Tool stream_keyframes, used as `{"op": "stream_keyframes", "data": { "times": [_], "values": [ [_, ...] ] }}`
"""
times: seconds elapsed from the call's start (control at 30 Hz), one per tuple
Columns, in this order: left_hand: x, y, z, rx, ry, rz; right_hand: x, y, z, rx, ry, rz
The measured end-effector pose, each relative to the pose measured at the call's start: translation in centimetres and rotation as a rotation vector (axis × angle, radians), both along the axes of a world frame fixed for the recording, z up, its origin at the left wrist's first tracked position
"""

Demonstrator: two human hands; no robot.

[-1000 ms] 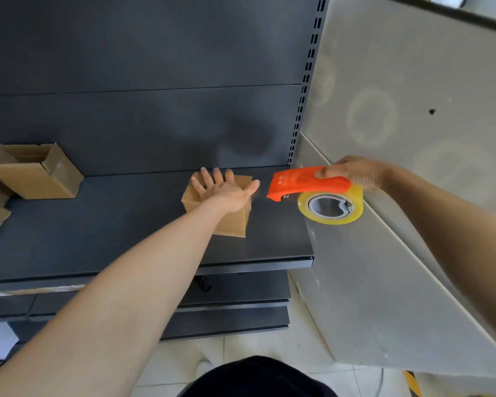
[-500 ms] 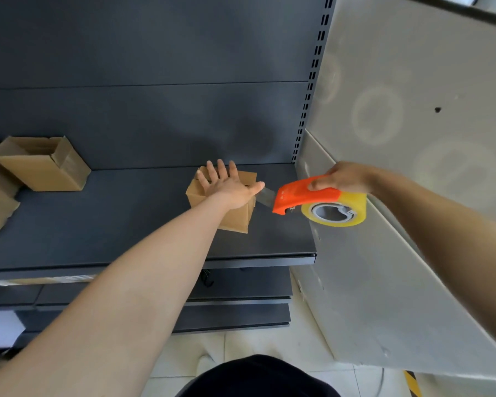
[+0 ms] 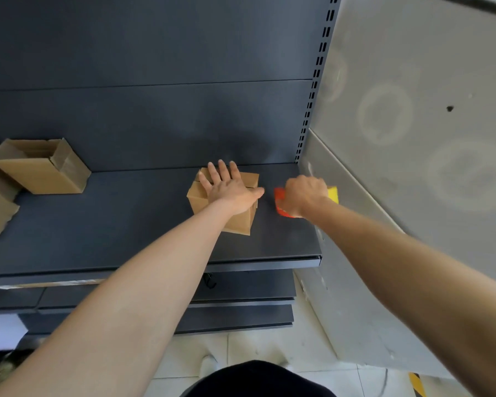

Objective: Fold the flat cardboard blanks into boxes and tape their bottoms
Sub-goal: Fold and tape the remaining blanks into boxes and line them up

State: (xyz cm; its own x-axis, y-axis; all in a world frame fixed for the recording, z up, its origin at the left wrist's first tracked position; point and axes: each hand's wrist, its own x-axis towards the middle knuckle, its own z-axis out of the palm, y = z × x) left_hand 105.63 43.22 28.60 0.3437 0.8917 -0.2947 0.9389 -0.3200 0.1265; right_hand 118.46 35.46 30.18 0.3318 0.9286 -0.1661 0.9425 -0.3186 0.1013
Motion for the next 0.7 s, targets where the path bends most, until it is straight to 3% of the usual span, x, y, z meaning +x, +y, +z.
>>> {"op": "stream_keyframes", "data": {
  "times": [0.23,0.43,0.57,0.63,0.7],
  "values": [
    [-0.9,1.4,1.0,-0.13,-0.103,-0.013,2.1,2.0,-4.1,0.106,0.301,-0.382],
    [-1.8,1.6,1.5,-0.189,-0.254,0.011,0.5,2.6,-8.1,0.049,0.418,-0.356],
    [-2.2,1.2,1.8,-0.173,-0.375,0.05,-0.4,3.7,-5.6,0.258,0.451,-0.46],
    [-2.6,1.0,1.8,-0.14,-0.479,0.094,-1.3,4.2,-3.4,0.349,0.582,-0.491],
    [-2.9,1.0,1.6,-0.07,-0.529,0.117,-2.7,4.5,-2.1,0.388,0.84,-0.58]
  ]
}}
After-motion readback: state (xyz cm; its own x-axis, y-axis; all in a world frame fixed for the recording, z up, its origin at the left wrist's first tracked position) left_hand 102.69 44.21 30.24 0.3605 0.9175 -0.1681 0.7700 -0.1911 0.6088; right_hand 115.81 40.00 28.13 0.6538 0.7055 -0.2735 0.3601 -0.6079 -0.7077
